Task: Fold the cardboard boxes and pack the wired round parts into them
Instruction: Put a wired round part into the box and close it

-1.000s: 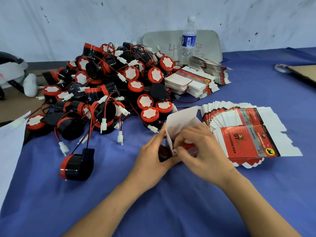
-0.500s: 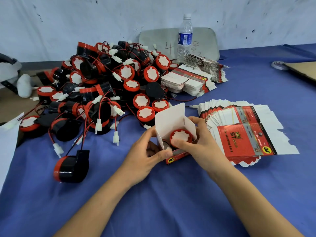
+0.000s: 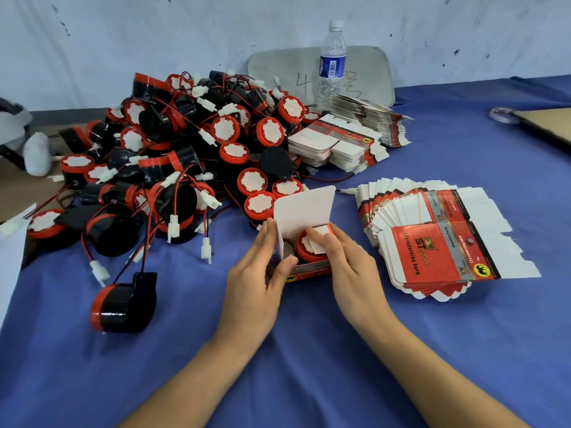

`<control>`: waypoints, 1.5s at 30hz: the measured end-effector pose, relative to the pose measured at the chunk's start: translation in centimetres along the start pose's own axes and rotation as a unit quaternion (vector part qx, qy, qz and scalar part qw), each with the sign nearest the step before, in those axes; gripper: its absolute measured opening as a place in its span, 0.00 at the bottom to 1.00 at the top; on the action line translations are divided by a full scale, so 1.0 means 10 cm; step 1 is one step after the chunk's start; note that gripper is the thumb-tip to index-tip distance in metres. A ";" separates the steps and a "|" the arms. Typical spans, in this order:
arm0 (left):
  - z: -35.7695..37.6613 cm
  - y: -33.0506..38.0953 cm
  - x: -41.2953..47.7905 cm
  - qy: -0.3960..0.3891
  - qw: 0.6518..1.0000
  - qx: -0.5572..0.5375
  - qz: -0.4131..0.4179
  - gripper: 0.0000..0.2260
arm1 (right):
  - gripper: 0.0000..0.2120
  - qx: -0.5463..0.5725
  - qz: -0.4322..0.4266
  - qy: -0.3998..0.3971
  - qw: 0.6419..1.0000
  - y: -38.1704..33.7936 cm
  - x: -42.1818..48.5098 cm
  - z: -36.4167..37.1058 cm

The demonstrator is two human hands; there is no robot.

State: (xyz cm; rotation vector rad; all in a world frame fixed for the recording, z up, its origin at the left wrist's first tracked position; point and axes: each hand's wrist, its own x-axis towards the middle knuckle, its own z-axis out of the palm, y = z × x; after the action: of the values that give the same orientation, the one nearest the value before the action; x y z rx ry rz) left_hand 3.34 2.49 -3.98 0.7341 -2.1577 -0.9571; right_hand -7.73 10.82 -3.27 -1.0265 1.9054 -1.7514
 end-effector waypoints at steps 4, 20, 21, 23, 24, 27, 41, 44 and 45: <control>-0.01 -0.02 0.01 0.021 0.998 0.029 0.052 0.21 | 0.12 -0.066 -0.013 0.000 0.998 0.09 0.04 -0.03; -0.08 -0.05 0.07 -0.021 0.998 0.009 0.063 0.11 | 0.33 -0.062 -0.191 0.060 0.978 0.01 0.02 -0.09; -0.07 -0.03 0.06 -0.002 0.997 0.006 0.074 0.10 | 0.28 -0.087 -0.207 0.067 0.972 0.00 0.03 -0.08; -0.05 -0.01 0.04 0.023 0.997 -0.005 0.073 0.07 | 0.18 -0.119 -0.213 0.052 0.968 -0.01 0.03 -0.08; -0.03 0.00 0.02 0.027 0.998 -0.021 0.054 0.07 | 0.16 -0.113 -0.201 0.035 0.972 -0.02 0.01 -0.07; 0.00 0.06 -0.05 0.005 0.995 -0.095 -0.008 0.14 | 0.19 -0.053 -0.164 0.006 0.985 -0.04 -0.03 -0.06; 0.06 0.08 -0.08 -0.024 0.994 -0.098 -0.050 0.16 | 0.18 0.091 -0.068 0.013 0.993 -0.15 -0.07 0.01; 0.05 0.10 -0.08 -0.029 0.995 -0.083 -0.041 0.16 | 0.13 0.002 -0.106 0.040 0.994 -0.19 -0.09 0.04; 0.04 0.10 -0.08 -0.030 0.995 -0.087 -0.040 0.16 | 0.14 -0.028 -0.116 0.049 0.992 -0.19 -0.10 0.05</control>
State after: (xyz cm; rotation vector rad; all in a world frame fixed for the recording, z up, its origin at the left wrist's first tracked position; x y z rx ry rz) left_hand 3.28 3.82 -3.64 0.7186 -2.0779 -1.2053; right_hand -6.17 11.20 -1.71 -1.2483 1.9714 -1.9168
